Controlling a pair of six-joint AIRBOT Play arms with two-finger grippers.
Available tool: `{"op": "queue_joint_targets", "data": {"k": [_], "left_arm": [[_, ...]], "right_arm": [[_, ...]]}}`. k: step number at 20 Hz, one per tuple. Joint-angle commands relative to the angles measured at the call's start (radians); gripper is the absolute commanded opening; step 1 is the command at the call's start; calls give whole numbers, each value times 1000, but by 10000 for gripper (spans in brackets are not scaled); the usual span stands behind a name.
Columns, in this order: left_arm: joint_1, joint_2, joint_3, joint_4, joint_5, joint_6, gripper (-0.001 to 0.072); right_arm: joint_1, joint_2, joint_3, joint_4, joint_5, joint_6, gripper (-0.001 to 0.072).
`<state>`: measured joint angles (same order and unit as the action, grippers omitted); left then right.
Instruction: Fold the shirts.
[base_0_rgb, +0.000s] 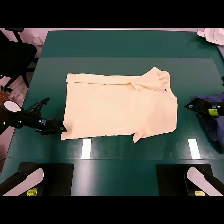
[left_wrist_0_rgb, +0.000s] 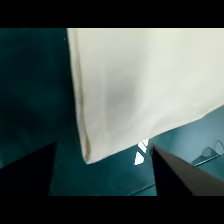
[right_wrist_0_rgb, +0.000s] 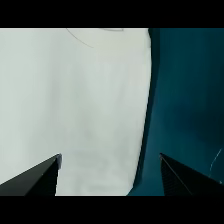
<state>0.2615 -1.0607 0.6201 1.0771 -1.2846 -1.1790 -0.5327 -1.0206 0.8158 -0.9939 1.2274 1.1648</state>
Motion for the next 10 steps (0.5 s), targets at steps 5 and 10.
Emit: {"op": "queue_joint_targets", "data": {"k": [5, 10], "left_arm": [[1, 33, -47, -63, -22, 7, 642], [1, 30, -104, -55, 22, 35, 642]], "right_arm": [[4, -93, -4, 0, 39, -7, 667], [3, -93, -3, 6, 32, -14, 667]]}}
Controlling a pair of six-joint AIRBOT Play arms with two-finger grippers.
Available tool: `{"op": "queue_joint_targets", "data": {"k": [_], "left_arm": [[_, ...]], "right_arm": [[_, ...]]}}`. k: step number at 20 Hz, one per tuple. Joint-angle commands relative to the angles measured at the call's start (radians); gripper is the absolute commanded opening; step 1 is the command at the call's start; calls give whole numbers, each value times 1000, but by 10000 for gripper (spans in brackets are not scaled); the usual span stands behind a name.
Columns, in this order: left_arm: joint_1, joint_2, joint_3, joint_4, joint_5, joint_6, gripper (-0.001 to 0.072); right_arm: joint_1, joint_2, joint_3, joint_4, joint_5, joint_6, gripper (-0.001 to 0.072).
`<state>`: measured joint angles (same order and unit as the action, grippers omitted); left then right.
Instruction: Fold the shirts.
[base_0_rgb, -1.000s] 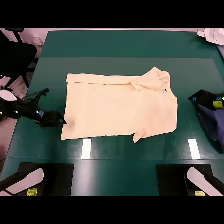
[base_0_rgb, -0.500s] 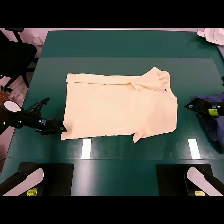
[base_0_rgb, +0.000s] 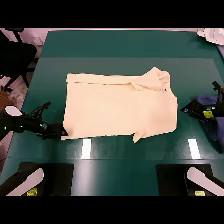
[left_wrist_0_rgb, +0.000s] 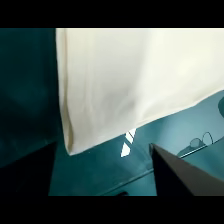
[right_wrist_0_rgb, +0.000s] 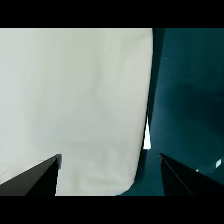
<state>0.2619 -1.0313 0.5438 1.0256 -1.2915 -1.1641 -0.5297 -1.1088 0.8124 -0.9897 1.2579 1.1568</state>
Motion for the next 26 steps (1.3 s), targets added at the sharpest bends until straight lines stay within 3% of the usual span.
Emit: {"op": "queue_joint_targets", "data": {"k": [1, 11, 12, 14, 15, 21, 26], "left_arm": [[0, 1, -37, -16, 45, 23, 642], [0, 1, -40, -172, 121, 126, 639], [0, 1, -40, -172, 121, 125, 601], [0, 1, -40, -172, 119, 126, 179], [0, 1, -40, -172, 116, 126, 69], [0, 1, -40, -172, 105, 153, 23], [0, 1, -40, -172, 105, 153, 23]], "right_arm": [[1, -5, 0, 2, 2, -8, 667], [0, -5, 0, 1, 0, -15, 667], [1, -5, 0, 1, 1, -15, 667], [0, -5, 0, 1, 1, -15, 667], [1, -5, 0, 1, 1, -15, 667], [0, -5, 0, 0, 9, -15, 667], [-56, -14, -3, -2, 128, -16, 668]]}}
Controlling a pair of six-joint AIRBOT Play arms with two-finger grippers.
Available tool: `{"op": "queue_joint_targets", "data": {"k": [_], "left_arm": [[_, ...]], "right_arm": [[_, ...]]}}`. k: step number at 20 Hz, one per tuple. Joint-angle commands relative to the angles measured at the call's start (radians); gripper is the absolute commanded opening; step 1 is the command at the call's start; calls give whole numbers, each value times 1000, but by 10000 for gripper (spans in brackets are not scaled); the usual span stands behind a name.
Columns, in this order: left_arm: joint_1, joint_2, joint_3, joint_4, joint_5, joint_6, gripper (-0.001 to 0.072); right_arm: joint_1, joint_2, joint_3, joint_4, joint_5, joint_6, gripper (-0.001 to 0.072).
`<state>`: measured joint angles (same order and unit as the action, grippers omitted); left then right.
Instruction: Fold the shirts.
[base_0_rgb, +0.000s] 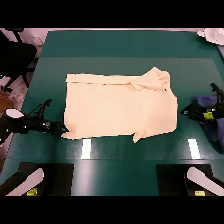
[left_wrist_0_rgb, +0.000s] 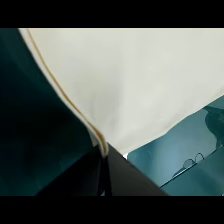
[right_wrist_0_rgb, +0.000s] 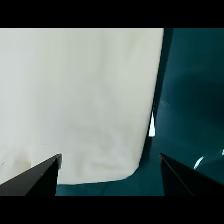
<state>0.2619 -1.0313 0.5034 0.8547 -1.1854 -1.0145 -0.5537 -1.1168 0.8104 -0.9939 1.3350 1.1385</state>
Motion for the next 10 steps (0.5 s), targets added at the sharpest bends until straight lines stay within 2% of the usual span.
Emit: {"op": "queue_joint_targets", "data": {"k": [1, 10], "left_arm": [[0, 1, 1, 0, -2, 3, 23], [0, 1, 2, -2, -5, 3, 23]], "right_arm": [[-56, -18, -2, 6, 43, 7, 668], [-15, -285, -2, 8, 98, -6, 667]]}}
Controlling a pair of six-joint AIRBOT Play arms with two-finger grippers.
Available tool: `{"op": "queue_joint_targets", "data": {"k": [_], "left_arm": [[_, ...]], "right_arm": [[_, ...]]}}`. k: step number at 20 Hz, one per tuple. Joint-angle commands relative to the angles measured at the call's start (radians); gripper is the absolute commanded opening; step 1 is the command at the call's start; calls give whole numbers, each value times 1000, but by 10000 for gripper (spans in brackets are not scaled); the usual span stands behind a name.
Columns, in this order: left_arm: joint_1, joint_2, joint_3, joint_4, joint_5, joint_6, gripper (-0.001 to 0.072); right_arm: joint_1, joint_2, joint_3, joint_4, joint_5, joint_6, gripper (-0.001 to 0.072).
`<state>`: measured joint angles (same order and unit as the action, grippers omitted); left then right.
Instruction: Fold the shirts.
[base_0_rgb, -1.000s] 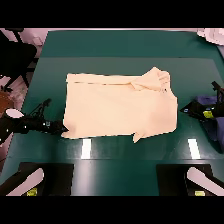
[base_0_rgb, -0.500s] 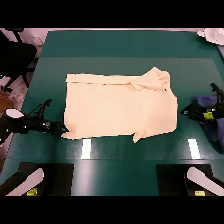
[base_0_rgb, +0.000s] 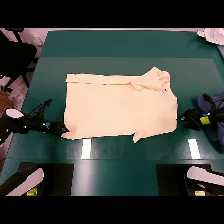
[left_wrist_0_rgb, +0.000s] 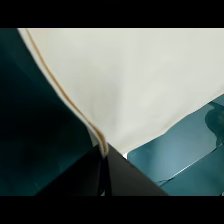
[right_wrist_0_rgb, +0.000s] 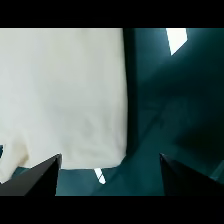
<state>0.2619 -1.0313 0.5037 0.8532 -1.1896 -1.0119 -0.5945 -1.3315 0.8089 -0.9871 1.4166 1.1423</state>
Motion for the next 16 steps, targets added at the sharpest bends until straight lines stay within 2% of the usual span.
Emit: {"op": "queue_joint_targets", "data": {"k": [1, 5, 8, 10, 11, 12, 13, 16], "left_arm": [[0, 1, 1, 0, -1, 0, 23], [0, 1, 1, 0, -4, 0, 23], [0, 1, 1, -2, -7, -1, 23], [0, 1, 1, -10, -9, -1, 23], [0, 1, 1, -18, -15, -1, 23], [0, 1, 2, -38, -26, 0, 22], [0, 2, 8, -71, -42, 0, 21], [0, 5, 78, -225, -118, 51, 20]], "right_arm": [[35, -85, 0, 2, 18, -10, 667], [81, -120, -1, 6, -8, -10, 667], [101, -113, -28, 98, -81, -26, 582], [101, -113, -44, 173, -100, -53, 445], [102, -113, -46, 194, -98, -64, 317], [101, -111, -46, 217, -90, -71, 127], [99, -104, -46, 247, -78, -82, 21], [100, -16, -46, 376, -57, -130, 20]]}}
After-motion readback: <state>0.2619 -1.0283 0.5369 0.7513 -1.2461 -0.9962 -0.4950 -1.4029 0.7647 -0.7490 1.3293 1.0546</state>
